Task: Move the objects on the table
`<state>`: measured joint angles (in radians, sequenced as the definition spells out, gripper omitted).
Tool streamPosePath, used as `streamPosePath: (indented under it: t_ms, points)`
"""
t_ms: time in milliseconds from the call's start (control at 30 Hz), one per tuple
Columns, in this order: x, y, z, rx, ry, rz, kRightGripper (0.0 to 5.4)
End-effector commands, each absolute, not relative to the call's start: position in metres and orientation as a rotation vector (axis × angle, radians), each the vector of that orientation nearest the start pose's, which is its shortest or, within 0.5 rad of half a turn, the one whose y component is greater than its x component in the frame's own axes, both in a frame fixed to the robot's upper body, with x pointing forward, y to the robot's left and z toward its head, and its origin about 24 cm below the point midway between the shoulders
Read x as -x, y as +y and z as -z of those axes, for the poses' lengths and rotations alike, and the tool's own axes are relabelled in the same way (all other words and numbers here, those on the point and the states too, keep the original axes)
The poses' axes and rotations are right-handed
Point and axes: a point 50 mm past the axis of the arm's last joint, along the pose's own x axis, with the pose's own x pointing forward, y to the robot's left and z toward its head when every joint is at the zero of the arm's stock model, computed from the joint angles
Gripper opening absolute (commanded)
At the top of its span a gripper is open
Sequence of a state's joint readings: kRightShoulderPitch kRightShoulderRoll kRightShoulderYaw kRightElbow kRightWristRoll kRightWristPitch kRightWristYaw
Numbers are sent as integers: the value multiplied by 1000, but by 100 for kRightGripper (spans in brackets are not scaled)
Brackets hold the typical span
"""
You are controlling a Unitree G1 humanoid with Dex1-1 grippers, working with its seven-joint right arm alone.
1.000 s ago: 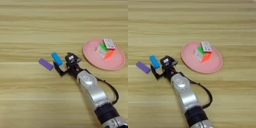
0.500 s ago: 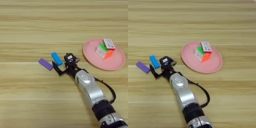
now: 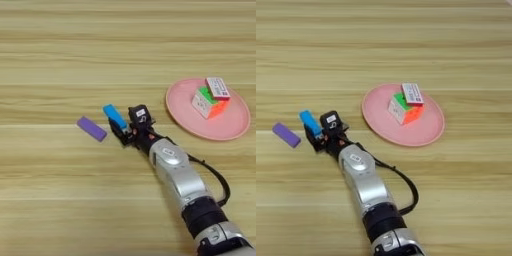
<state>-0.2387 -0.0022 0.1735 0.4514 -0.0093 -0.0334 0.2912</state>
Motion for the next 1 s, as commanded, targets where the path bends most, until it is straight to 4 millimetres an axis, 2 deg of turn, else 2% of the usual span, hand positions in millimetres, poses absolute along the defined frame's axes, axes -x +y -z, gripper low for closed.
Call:
streamPosePath:
  t_ms: [33, 567, 1000]
  points:
    - [-288, -74, -13, 54, 144, -532, 308]
    - [-282, -77, -17, 30, 134, -489, 142]
    - [-273, -95, -25, 18, 110, -379, 141]
